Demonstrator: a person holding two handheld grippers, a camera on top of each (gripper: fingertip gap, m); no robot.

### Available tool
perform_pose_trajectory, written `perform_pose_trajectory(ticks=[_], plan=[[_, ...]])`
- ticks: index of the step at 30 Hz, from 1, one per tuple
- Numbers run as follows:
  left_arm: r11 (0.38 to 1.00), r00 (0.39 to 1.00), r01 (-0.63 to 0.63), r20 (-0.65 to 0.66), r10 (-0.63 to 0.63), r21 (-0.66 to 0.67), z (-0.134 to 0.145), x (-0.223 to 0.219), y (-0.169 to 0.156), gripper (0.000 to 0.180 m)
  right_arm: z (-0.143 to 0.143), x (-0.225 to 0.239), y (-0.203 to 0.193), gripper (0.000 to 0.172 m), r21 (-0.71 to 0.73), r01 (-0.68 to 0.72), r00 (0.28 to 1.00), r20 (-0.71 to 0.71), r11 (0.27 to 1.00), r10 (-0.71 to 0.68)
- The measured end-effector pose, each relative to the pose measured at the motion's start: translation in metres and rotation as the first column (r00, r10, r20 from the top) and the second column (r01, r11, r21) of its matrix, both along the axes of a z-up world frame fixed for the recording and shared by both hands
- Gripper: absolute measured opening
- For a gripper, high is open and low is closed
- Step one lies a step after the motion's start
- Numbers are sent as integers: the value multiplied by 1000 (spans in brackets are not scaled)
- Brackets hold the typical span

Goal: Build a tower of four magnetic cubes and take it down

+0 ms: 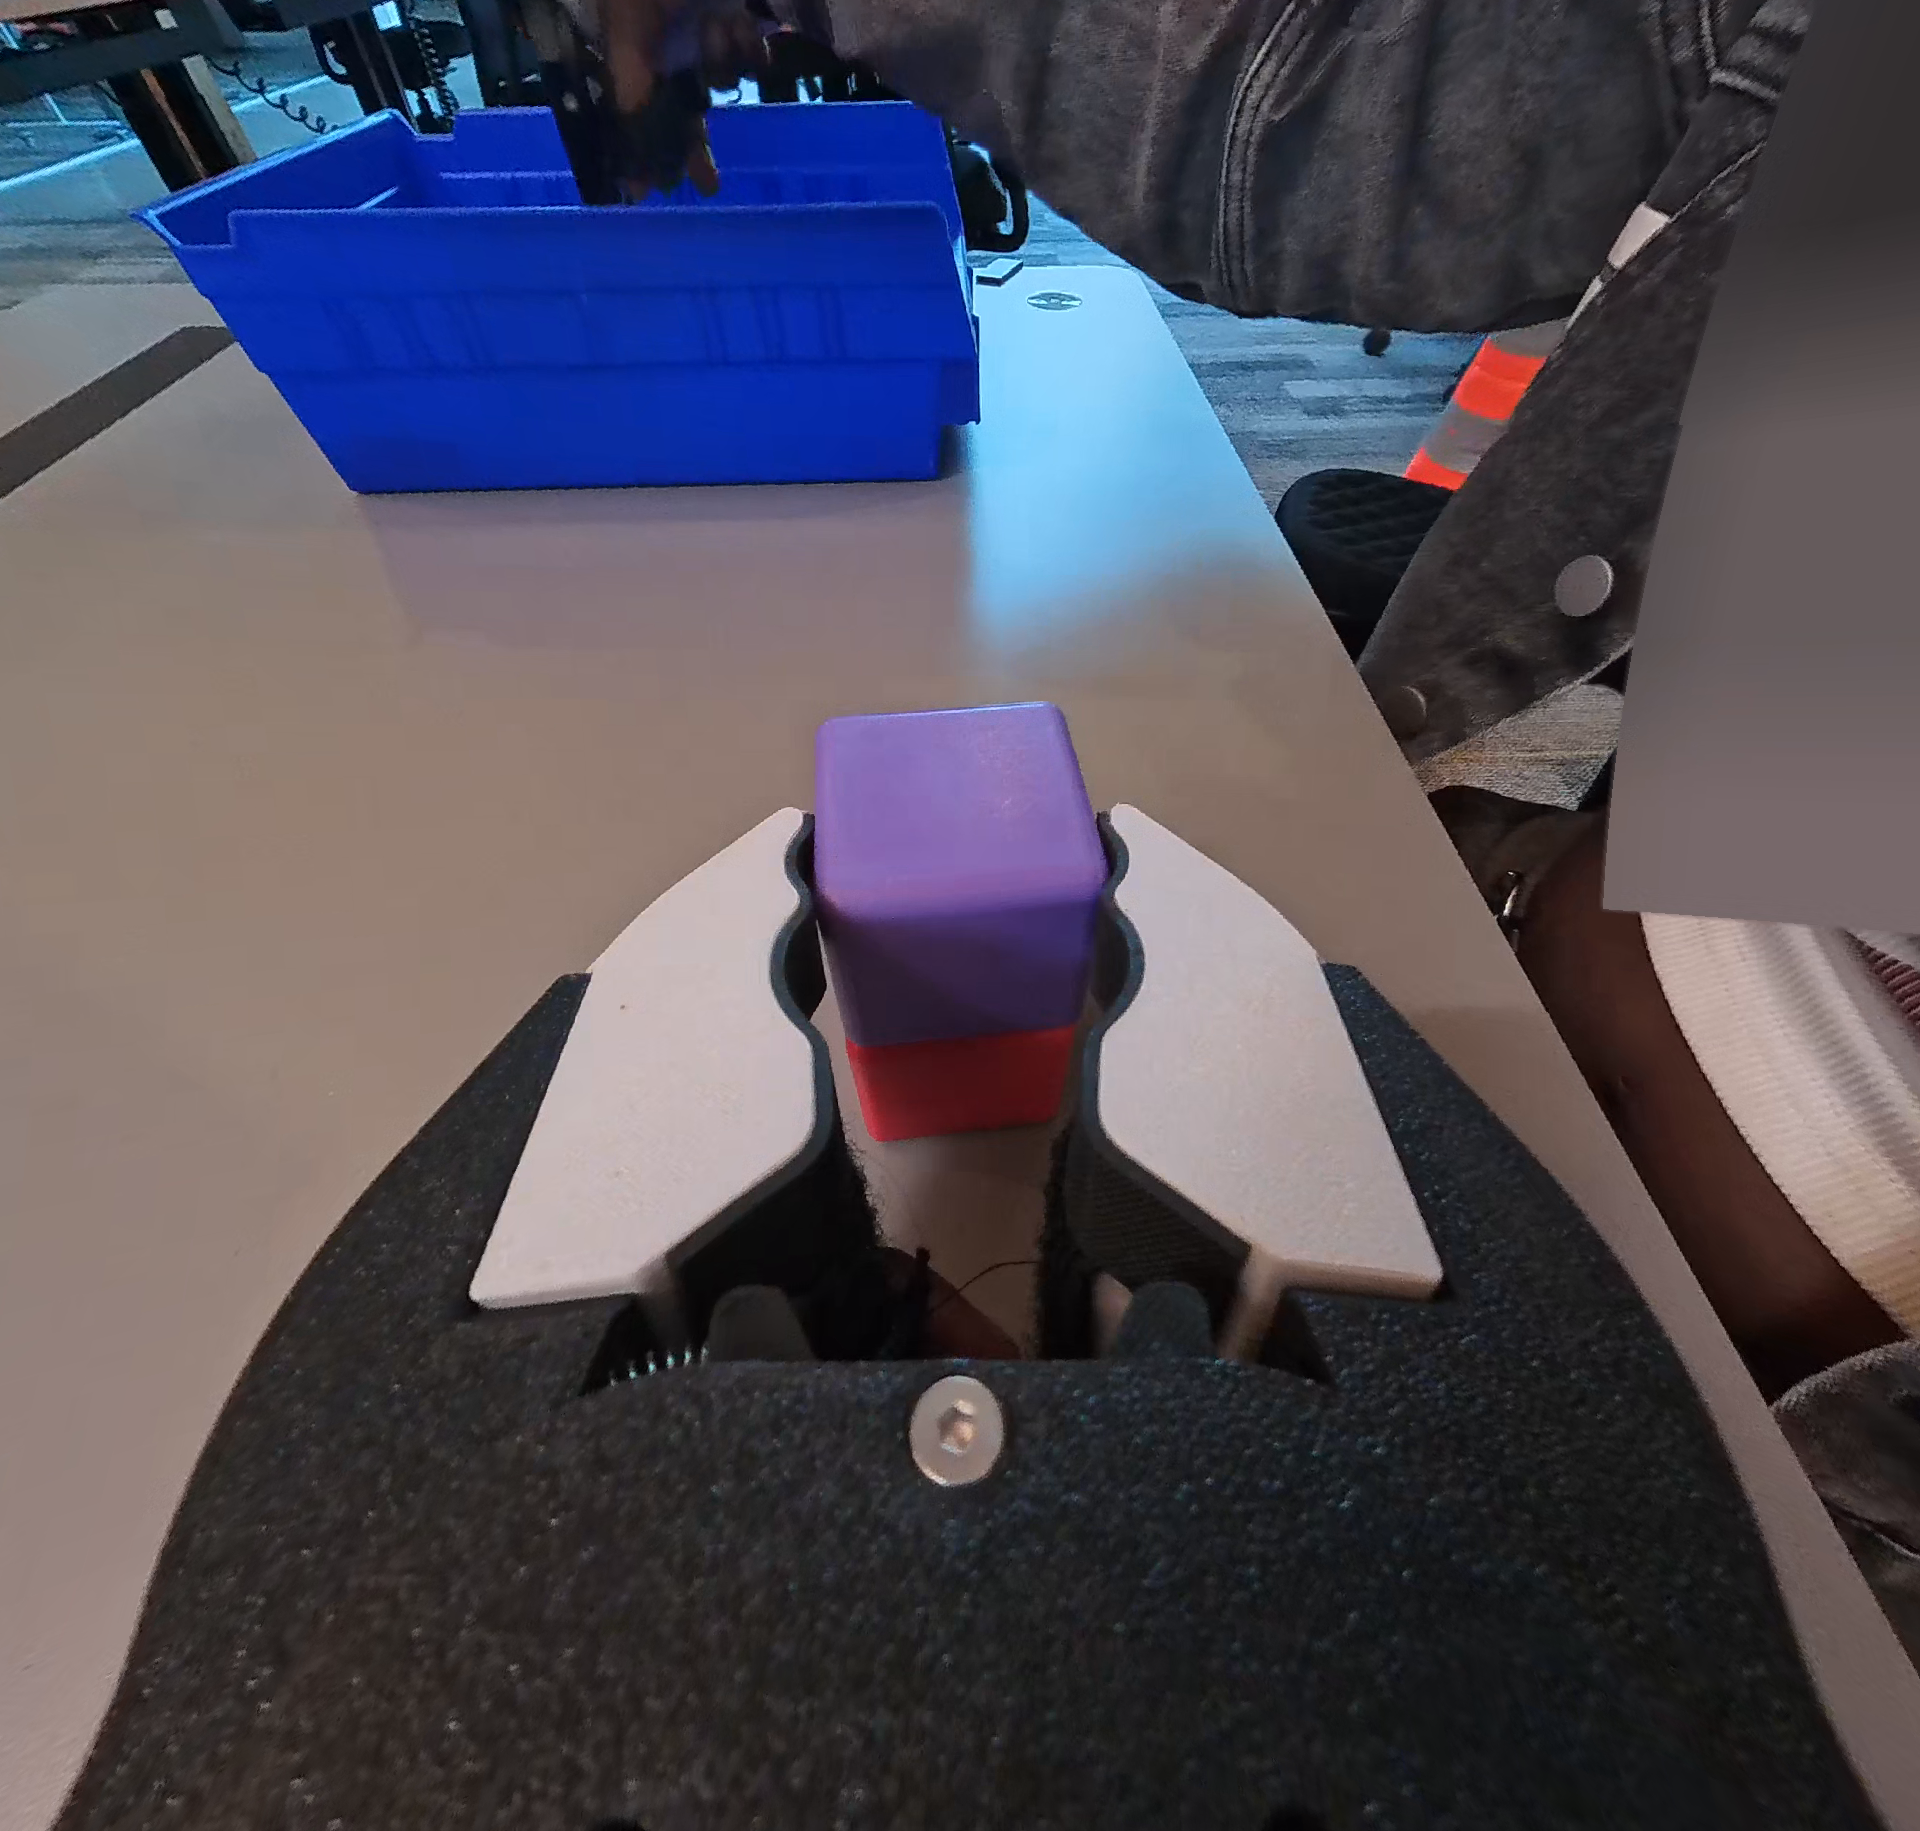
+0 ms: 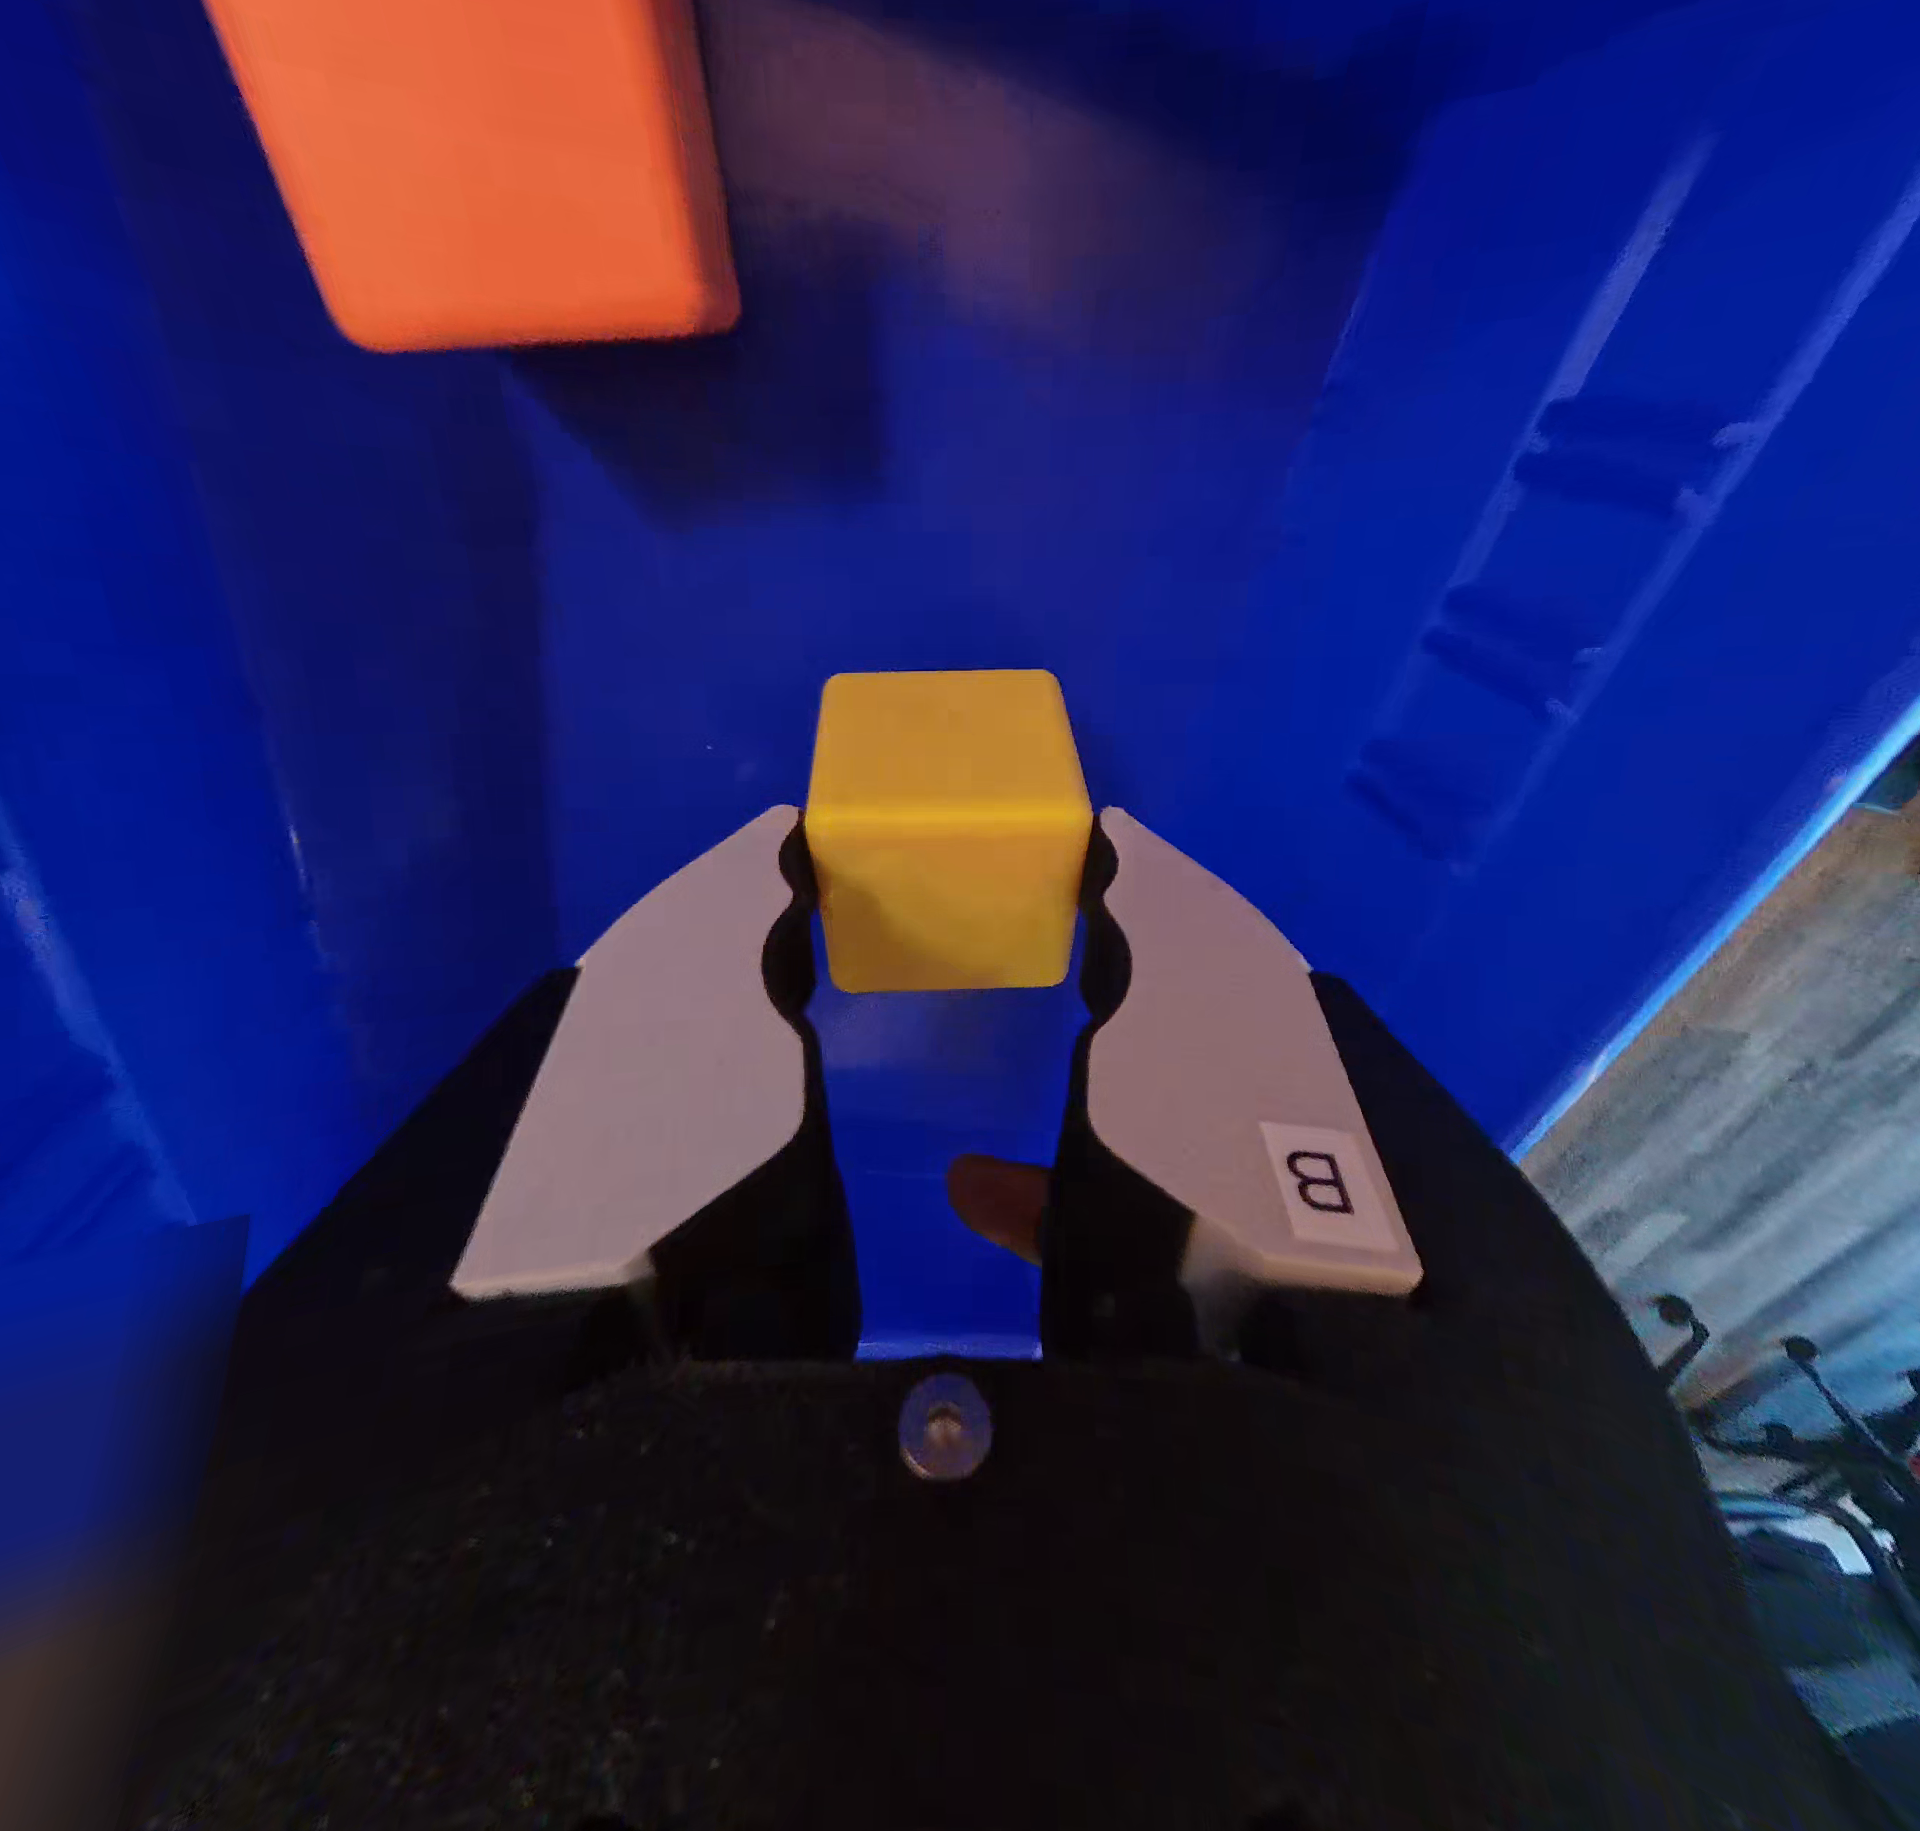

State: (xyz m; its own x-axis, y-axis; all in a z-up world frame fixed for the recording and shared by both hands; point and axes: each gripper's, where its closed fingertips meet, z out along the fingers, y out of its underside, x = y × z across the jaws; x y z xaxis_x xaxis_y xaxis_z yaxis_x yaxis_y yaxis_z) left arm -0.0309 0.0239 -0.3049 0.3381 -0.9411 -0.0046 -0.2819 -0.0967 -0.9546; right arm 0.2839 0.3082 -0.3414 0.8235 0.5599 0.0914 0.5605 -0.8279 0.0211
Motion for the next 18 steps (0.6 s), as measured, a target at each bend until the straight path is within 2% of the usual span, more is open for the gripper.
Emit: perform_pose_trajectory(ticks=[7,10,12,14,16,18], plan=[[1000,1000,3,0,-3,0,0,0,0,49,-11,2,-2,50,-52,-22,998,49,998,25],[1000,1000,5,1,-5,0,0,1,-1,49,-5,1,-2,68,-13,-14,998,57,1000,15],[1000,1000,5,2,-5,0,0,1,-1,49,12,-8,1,73,87,-5,1000,21,996,4],[1000,1000,7,3,-7,0,0,1,-1,49,40,-30,0,74,247,-19,998,-55,969,34],[1000,1000,8,4,-8,0,0,1,-1,49,77,-69,-12,74,435,-89,973,-155,896,171],[1000,1000,8,4,-8,0,0,1,-1,49,112,-113,-38,72,610,-198,909,-178,767,376]])
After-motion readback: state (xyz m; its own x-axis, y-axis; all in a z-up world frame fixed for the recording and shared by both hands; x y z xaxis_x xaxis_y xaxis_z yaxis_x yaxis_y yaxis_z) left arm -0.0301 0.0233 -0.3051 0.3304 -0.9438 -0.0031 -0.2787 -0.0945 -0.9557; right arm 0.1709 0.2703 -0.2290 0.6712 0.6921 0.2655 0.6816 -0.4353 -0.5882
